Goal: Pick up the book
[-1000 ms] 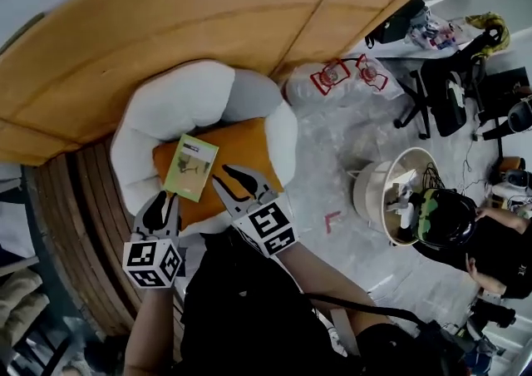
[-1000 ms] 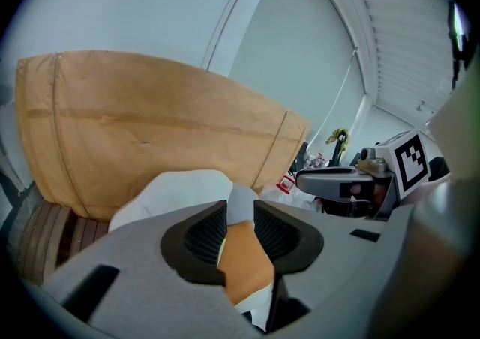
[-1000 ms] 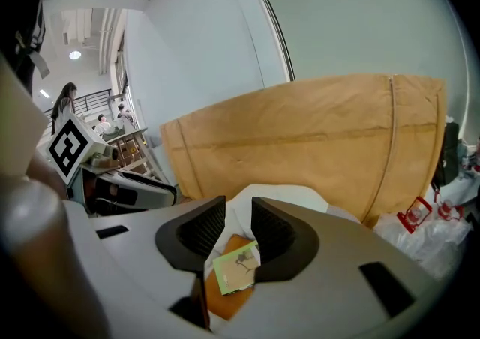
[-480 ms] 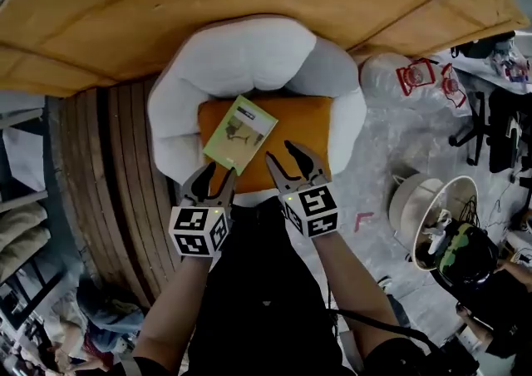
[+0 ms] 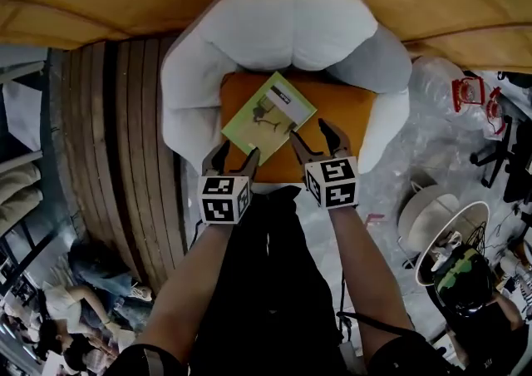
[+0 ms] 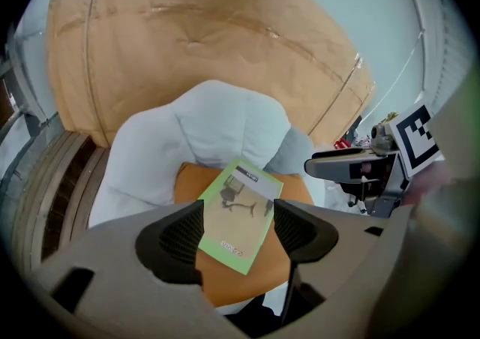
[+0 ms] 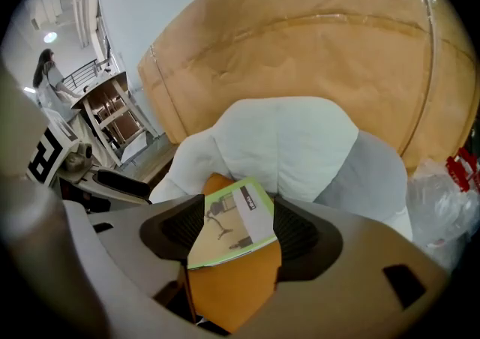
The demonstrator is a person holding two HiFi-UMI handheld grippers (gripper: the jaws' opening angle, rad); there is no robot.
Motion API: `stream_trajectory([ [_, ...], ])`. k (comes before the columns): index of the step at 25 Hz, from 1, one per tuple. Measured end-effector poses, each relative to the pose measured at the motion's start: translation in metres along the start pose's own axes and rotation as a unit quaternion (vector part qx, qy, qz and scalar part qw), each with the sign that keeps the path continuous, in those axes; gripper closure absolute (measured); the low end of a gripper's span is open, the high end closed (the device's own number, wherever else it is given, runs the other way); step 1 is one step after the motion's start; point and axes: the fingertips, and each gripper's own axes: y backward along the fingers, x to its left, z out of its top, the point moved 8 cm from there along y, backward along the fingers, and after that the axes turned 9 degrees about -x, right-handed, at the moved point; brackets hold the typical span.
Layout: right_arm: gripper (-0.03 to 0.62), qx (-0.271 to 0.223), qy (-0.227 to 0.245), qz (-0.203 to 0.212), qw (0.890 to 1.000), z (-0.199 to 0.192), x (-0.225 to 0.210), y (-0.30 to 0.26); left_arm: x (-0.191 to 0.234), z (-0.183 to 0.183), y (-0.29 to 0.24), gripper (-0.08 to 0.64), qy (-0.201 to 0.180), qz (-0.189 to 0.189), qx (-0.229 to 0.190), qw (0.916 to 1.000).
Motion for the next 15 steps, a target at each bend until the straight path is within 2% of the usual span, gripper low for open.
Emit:
stream_trajectory([
  [3, 0.317, 0.023, -0.011, -0.003, 1.000, -0.027, -0.007, -0.024, 0.014, -0.023, -0.027, 0.250, 0.022, 0.000, 0.017, 0.9996],
  [5, 0.308, 0.040, -0.035, 0.003, 0.999, -0.048, -0.009, -0.038, 0.024, -0.034, -0.042, 0.231, 0.028, 0.004, 0.029, 0.9992],
  [10, 0.281, 0.071, -0.096, 0.022, 0.993, -0.094, -0.010, -0.060, 0.049, -0.035, -0.077, 0.193, -0.005, 0.010, 0.025, 0.9996],
  [15, 0.279, 0.073, -0.178, 0.042, 0.980, -0.118, -0.016, -0.080, 0.059, -0.029, -0.117, 0.190, -0.024, -0.024, 0.041, 0.9986],
])
